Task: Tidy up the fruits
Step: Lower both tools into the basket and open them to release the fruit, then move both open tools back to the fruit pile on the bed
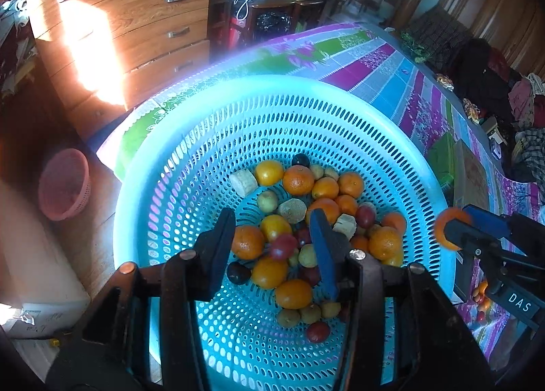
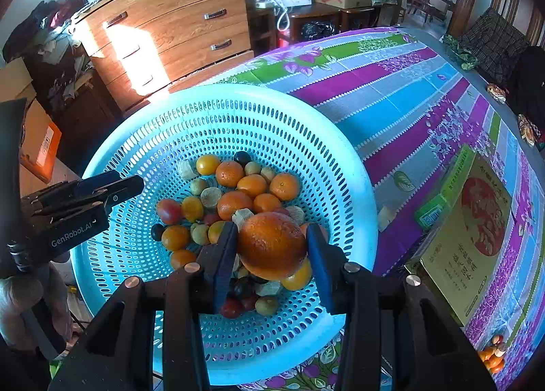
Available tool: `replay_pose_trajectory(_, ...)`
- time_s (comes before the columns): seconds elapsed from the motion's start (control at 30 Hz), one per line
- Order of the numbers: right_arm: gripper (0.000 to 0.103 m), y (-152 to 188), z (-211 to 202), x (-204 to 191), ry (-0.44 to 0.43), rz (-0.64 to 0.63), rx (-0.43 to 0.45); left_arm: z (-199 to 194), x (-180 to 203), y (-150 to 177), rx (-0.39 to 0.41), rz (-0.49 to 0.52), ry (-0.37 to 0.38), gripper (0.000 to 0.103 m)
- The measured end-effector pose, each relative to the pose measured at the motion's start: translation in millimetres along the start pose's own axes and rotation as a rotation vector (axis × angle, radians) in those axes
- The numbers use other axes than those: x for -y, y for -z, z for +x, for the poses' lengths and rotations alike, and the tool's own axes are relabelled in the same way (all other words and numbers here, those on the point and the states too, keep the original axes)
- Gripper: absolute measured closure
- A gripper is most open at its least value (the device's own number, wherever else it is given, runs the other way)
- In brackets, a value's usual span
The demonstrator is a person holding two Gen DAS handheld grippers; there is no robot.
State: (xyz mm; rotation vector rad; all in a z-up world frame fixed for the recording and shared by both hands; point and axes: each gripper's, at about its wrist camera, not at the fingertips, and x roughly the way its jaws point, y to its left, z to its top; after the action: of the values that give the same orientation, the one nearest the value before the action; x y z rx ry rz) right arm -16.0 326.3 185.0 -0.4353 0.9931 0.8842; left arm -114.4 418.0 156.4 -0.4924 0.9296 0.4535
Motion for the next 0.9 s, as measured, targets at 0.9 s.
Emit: replay_pose_trajectory(0.9, 0.028, 8.1, -29.2, 3.6, 0.026, -0.001, 0.078, -10.7, 7.4, 3.5, 0.019, -0.011, 0.011, 0.038)
